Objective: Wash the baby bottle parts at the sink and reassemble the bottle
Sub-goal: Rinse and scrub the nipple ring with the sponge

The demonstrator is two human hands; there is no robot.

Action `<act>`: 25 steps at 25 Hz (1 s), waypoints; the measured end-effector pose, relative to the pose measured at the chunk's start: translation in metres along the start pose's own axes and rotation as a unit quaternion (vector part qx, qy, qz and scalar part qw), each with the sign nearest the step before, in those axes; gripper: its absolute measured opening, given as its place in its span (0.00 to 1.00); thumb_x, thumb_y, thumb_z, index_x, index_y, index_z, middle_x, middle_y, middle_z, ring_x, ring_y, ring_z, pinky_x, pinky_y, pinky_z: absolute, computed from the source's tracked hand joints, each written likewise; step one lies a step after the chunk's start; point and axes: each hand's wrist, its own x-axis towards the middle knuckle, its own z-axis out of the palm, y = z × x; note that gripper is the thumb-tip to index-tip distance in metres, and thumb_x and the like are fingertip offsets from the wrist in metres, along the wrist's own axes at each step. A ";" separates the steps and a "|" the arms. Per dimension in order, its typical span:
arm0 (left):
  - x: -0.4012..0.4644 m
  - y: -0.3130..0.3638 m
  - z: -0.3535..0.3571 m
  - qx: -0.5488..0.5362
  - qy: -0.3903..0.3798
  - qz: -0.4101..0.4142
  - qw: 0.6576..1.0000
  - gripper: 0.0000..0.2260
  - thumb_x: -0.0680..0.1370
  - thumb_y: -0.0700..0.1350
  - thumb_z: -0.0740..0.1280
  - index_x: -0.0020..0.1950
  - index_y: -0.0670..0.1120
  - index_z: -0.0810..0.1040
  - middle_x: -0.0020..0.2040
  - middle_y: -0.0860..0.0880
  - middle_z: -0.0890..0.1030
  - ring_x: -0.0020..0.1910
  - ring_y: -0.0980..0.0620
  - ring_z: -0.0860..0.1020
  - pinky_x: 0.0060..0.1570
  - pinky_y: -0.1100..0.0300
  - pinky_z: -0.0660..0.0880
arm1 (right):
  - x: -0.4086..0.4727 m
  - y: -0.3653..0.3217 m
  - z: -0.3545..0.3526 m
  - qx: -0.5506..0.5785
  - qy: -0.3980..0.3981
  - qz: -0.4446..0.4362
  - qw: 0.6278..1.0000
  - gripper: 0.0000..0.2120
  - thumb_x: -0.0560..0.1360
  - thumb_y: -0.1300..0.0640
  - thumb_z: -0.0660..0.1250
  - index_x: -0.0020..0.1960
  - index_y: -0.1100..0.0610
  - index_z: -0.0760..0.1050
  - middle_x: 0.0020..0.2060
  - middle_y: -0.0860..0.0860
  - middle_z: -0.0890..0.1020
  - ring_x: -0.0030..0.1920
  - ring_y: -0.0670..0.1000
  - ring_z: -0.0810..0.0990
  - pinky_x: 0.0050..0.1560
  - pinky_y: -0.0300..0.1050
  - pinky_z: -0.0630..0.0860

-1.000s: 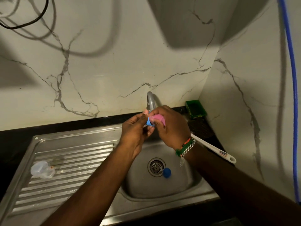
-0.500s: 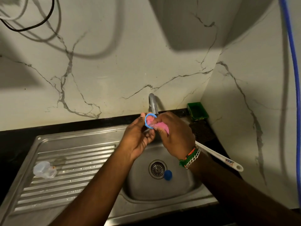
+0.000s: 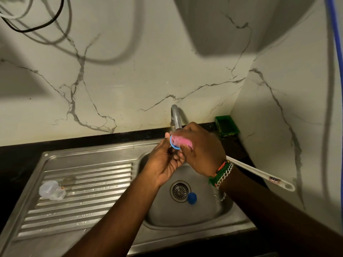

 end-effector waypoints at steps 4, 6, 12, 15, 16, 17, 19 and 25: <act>0.001 0.011 -0.003 -0.052 0.007 -0.018 0.998 0.22 0.81 0.56 0.65 0.67 0.42 0.76 0.48 0.40 0.84 0.41 0.50 0.82 0.35 0.61 0.79 | 0.005 0.015 0.002 0.056 0.096 0.095 0.989 0.18 0.75 0.52 0.60 0.63 0.47 0.77 0.54 0.50 0.81 0.52 0.49 0.79 0.50 0.51 0.80; 0.000 0.012 -0.004 -0.069 0.013 -0.037 0.997 0.23 0.81 0.57 0.65 0.68 0.41 0.75 0.47 0.39 0.84 0.42 0.49 0.82 0.36 0.59 0.80 | 0.007 0.017 0.002 0.109 0.098 0.119 0.982 0.15 0.74 0.51 0.60 0.59 0.46 0.78 0.51 0.49 0.83 0.52 0.49 0.81 0.50 0.54 0.81; 0.002 0.004 -0.004 -0.050 -0.024 -0.039 0.998 0.31 0.78 0.56 0.67 0.77 0.41 0.70 0.69 0.36 0.76 0.63 0.44 0.78 0.65 0.50 0.76 | 0.011 -0.005 -0.005 0.055 0.029 0.050 0.997 0.14 0.78 0.45 0.62 0.58 0.44 0.82 0.50 0.44 0.86 0.48 0.42 0.83 0.49 0.45 0.82; 0.002 0.003 -0.002 -0.035 -0.032 -0.026 0.999 0.31 0.77 0.54 0.68 0.75 0.39 0.71 0.70 0.34 0.75 0.69 0.41 0.76 0.64 0.47 0.75 | 0.011 0.000 0.003 -0.038 0.007 0.054 0.998 0.15 0.77 0.41 0.62 0.60 0.41 0.81 0.50 0.45 0.82 0.48 0.47 0.80 0.48 0.46 0.79; 0.002 0.003 -0.002 -0.028 -0.033 -0.020 0.999 0.30 0.77 0.53 0.68 0.75 0.39 0.72 0.70 0.34 0.76 0.70 0.40 0.75 0.64 0.47 0.75 | 0.010 0.002 0.005 -0.058 0.020 0.052 0.997 0.15 0.77 0.43 0.64 0.60 0.43 0.80 0.51 0.46 0.82 0.49 0.49 0.80 0.48 0.47 0.79; 0.001 0.003 -0.001 -0.020 -0.034 -0.012 0.999 0.29 0.77 0.52 0.69 0.74 0.39 0.73 0.69 0.34 0.77 0.70 0.40 0.76 0.64 0.47 0.75 | 0.010 0.001 0.006 -0.070 0.032 0.050 0.996 0.14 0.76 0.44 0.65 0.60 0.44 0.80 0.51 0.46 0.82 0.49 0.50 0.80 0.48 0.47 0.79; -0.002 0.004 -0.001 -0.009 -0.034 0.001 0.999 0.26 0.77 0.52 0.69 0.71 0.40 0.76 0.66 0.34 0.79 0.63 0.41 0.80 0.61 0.48 0.79 | 0.008 0.000 0.008 -0.076 0.030 0.021 0.996 0.12 0.75 0.46 0.67 0.57 0.46 0.81 0.50 0.46 0.83 0.49 0.50 0.79 0.47 0.47 0.79; -0.008 0.005 0.000 0.004 0.000 -0.024 1.000 0.22 0.80 0.53 0.69 0.68 0.41 0.78 0.58 0.37 0.82 0.46 0.48 0.83 0.41 0.59 0.83 | 0.018 0.006 -0.001 -0.106 0.022 -0.038 0.993 0.05 0.73 0.49 0.70 0.47 0.47 0.83 0.46 0.44 0.83 0.46 0.49 0.77 0.40 0.42 0.73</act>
